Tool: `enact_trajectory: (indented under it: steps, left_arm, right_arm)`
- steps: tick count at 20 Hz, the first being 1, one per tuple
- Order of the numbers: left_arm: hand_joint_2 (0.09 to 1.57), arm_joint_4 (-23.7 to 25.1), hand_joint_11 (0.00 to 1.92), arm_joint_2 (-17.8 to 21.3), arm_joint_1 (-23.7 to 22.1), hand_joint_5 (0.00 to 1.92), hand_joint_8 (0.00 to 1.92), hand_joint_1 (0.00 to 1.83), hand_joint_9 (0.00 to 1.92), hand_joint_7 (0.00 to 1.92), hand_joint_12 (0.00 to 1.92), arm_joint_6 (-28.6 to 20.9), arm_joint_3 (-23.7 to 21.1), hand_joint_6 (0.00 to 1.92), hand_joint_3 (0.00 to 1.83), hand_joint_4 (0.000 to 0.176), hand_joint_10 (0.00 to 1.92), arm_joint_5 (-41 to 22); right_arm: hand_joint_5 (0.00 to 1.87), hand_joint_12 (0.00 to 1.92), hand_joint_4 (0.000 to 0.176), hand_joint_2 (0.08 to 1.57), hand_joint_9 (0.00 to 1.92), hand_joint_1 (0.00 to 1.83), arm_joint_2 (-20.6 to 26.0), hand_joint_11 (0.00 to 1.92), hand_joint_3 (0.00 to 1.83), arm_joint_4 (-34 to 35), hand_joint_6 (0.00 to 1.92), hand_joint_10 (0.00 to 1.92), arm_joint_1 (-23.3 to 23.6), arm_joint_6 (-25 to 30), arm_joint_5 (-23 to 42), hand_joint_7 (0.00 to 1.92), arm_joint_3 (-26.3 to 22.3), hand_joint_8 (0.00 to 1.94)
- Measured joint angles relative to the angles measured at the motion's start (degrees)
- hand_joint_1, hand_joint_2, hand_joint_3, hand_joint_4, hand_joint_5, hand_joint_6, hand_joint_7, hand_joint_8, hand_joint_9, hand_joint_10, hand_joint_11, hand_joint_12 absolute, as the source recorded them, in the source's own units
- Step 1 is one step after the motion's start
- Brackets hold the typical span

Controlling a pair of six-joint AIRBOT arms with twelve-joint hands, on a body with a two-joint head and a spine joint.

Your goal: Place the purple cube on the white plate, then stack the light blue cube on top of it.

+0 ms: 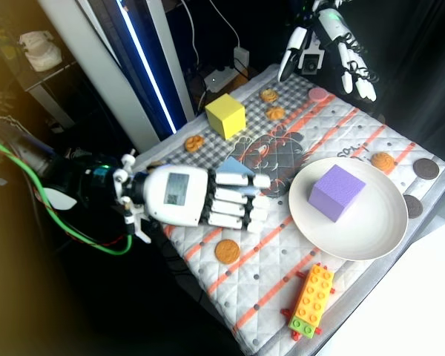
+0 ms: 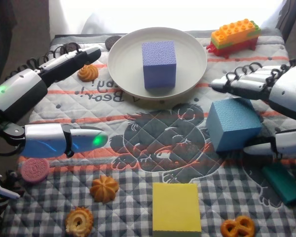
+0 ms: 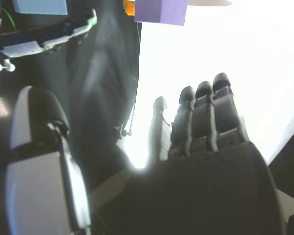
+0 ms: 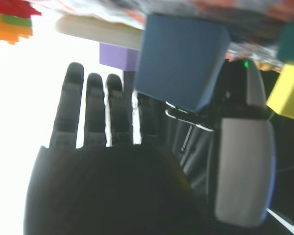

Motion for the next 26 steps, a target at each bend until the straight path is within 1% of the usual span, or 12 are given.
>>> enact_trajectory:
  steps: [1,2,3,7,12,13,15,16,17,19,22,26]
  left_arm:
    - [0.86,0.0,0.00,-0.2,0.0,0.13,0.01,0.77,0.03,0.08,0.00,-0.7,0.2,0.00,0.01,0.133,0.01,0.0]
    - [0.86,0.0,0.00,-0.4,0.1,0.13,0.01,0.78,0.03,0.08,0.00,-1.5,0.5,0.00,0.01,0.130,0.01,0.0]
    - [0.87,0.0,0.00,-0.6,0.3,0.13,0.01,0.78,0.03,0.09,0.00,-2.6,0.8,0.00,0.01,0.128,0.01,-0.1]
    - [0.87,-0.3,0.01,-0.7,1.4,0.15,0.01,0.85,0.05,0.10,0.00,-6.1,1.6,0.01,0.00,0.101,0.01,0.0]
    - [0.86,-0.5,0.00,-0.7,1.7,0.18,0.02,0.84,0.07,0.14,0.00,-6.5,1.9,0.01,0.00,0.101,0.01,0.0]
    - [0.86,-0.5,0.00,-0.9,1.7,0.20,0.01,0.85,0.07,0.15,0.00,-6.5,2.1,0.01,0.00,0.101,0.01,0.1]
    - [0.86,-1.0,0.00,-1.4,1.7,0.21,0.02,0.85,0.07,0.16,0.00,-6.6,2.7,0.02,0.00,0.090,0.01,0.5]
    - [0.86,-1.2,0.00,-1.7,1.7,0.20,0.02,0.85,0.06,0.16,0.00,-6.9,2.7,0.01,0.00,0.091,0.01,0.7]
    - [0.86,-0.9,0.00,-1.7,1.7,0.19,0.01,0.84,0.06,0.15,0.00,-7.1,2.7,0.00,0.00,0.104,0.00,0.9]
    - [0.87,0.0,0.00,-2.0,1.7,0.18,0.01,0.84,0.05,0.15,0.00,-7.3,3.0,0.00,0.00,0.111,0.00,1.2]
    - [0.86,-0.4,0.00,-2.3,1.7,0.17,0.00,0.85,0.05,0.14,0.00,-7.2,3.7,0.00,0.00,0.121,0.00,1.9]
    - [0.87,0.7,0.00,-2.8,1.5,0.17,0.00,0.83,0.06,0.13,0.00,-7.3,4.1,0.00,0.00,0.116,0.00,3.2]
  right_arm:
    - [0.92,0.74,0.101,1.10,0.88,1.00,-0.4,0.46,0.00,-0.4,0.79,0.04,0.0,1.7,0.3,0.93,0.5,0.02]
    - [0.90,0.97,0.158,1.14,0.93,0.99,-0.6,0.39,0.00,-1.3,1.04,0.03,0.2,3.9,0.6,0.99,1.4,0.02]
    - [0.94,1.04,0.054,1.10,1.05,1.17,-0.9,0.49,0.01,-2.1,0.99,0.06,0.2,6.7,0.8,1.06,2.5,0.69]
    - [1.01,1.40,0.000,1.12,1.14,1.22,-1.2,0.60,0.00,-3.5,0.81,0.13,0.6,8.9,1.4,0.94,3.1,1.17]
    - [1.21,1.67,0.000,1.10,0.72,1.26,-1.2,0.41,0.00,-4.5,0.41,1.10,5.7,10.6,5.2,0.92,4.2,1.26]
    - [1.15,1.48,0.000,1.11,0.73,1.25,-2.2,0.39,0.00,-4.1,0.71,0.80,7.9,10.7,5.7,0.88,6.0,1.11]
    - [1.10,1.52,0.000,1.10,0.88,1.23,-4.2,0.57,0.00,-3.6,0.72,0.87,11.2,10.6,4.3,0.95,8.5,1.10]
    - [1.10,1.84,0.000,1.07,1.20,1.19,-5.3,1.16,0.00,-3.7,0.76,1.71,13.0,10.6,3.2,1.10,9.8,1.70]
    - [1.11,1.90,0.000,1.06,1.35,1.17,-6.3,1.38,0.00,-3.8,0.75,1.88,14.3,10.6,2.4,1.22,10.8,1.81]
    - [1.09,1.92,0.000,1.07,1.09,1.14,-9.1,1.15,0.00,-4.1,0.80,1.87,17.9,10.6,-0.6,1.07,13.6,1.44]
    - [0.99,1.36,0.000,1.08,0.99,1.24,-12.7,0.71,0.00,-5.1,0.96,0.75,22.1,10.7,-5.2,1.18,17.6,0.68]
    - [1.02,1.62,0.000,1.08,1.06,1.26,-16.8,0.82,0.00,-6.9,0.75,0.99,25.4,10.5,-10.6,1.14,21.6,0.89]
